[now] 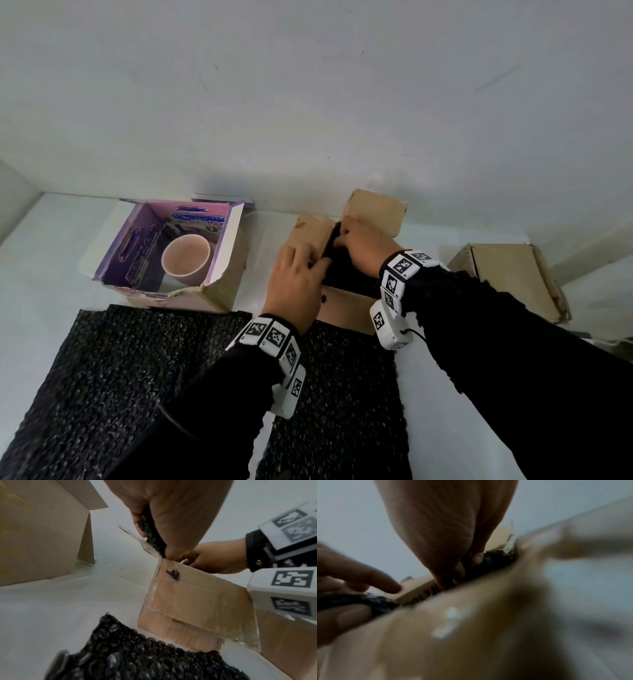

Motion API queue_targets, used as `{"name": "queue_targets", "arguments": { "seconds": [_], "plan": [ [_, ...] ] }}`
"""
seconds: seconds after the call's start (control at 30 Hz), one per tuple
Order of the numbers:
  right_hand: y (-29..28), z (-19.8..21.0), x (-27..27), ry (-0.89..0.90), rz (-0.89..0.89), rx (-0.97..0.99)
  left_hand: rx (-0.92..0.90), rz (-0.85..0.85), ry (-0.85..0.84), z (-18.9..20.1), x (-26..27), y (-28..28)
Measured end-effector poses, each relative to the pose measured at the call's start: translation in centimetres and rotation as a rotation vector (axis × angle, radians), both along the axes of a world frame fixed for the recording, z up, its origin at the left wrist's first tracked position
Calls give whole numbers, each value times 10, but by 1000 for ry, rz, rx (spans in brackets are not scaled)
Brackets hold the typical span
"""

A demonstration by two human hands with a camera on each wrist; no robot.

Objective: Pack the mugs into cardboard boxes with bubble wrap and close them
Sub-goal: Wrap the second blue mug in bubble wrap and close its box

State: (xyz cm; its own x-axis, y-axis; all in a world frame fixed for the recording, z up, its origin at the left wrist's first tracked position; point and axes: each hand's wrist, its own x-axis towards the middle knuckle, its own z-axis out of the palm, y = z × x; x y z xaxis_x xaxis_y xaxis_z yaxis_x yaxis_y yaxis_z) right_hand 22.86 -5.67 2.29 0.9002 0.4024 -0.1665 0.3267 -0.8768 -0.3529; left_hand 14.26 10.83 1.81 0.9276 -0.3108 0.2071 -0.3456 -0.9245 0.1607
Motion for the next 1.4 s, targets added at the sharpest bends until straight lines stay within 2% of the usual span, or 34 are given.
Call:
{"name": "queue_targets", "arguments": {
  "seconds": [0.1, 0.17, 0.23, 0.4, 0.47, 0.5, 0.57, 0.63, 0.7, 0.77, 0.83, 0.97, 1.1, 1.17, 1.27, 1.3, 1.4],
  "plan": [
    [-10, 4, -5, -178, -76, 188, -230, -4, -25, -5, -1, 6],
    [-12, 6, -7, -222, -79, 217, -261, -59, -47, -7, 0, 9],
    [-10, 3, -6, -201, -9, 159, -256, -92, -58, -8, 4, 11],
    [-9, -11, -8, -179, 163, -194, -217, -160, -78, 1, -2, 11],
    [-12, -12, -9, -168, 196, -267, -214, -160, -79, 0, -5, 12],
    [-13, -10, -10, -183, 196, -229, -217, -146, -75, -2, -6, 13],
    [-15, -6, -15, -209, 191, -28, -253, -110, -57, -4, -6, 15],
    [-15, -5, -20, -217, 257, 95, -333, -85, -40, -4, -6, 15],
    [-14, -6, -23, -212, 288, 70, -414, -68, -27, -1, -7, 14],
    [-13, -6, -24, -178, 279, -39, -439, -73, -26, 0, -6, 16],
    [-10, -5, -25, -166, 300, -165, -423, -124, -22, 0, -6, 18],
    [-7, -1, -33, -219, 283, -245, -295, -245, -41, 5, -11, 16],
    [-7, 8, -35, -77, 268, -329, -77, -289, -38, 11, -7, 17],
    [-9, 9, -38, 48, 218, -173, -54, -304, 59, 15, 0, 16],
    [-15, 9, -46, 179, -30, 286, 10, -331, 205, 17, 9, 14],
    [-16, 11, -47, 222, -85, 385, 16, -332, 216, 16, 12, 14],
    [-12, 21, -46, 424, -178, 476, -1, -279, 128, 15, 16, 14]
  ]
}}
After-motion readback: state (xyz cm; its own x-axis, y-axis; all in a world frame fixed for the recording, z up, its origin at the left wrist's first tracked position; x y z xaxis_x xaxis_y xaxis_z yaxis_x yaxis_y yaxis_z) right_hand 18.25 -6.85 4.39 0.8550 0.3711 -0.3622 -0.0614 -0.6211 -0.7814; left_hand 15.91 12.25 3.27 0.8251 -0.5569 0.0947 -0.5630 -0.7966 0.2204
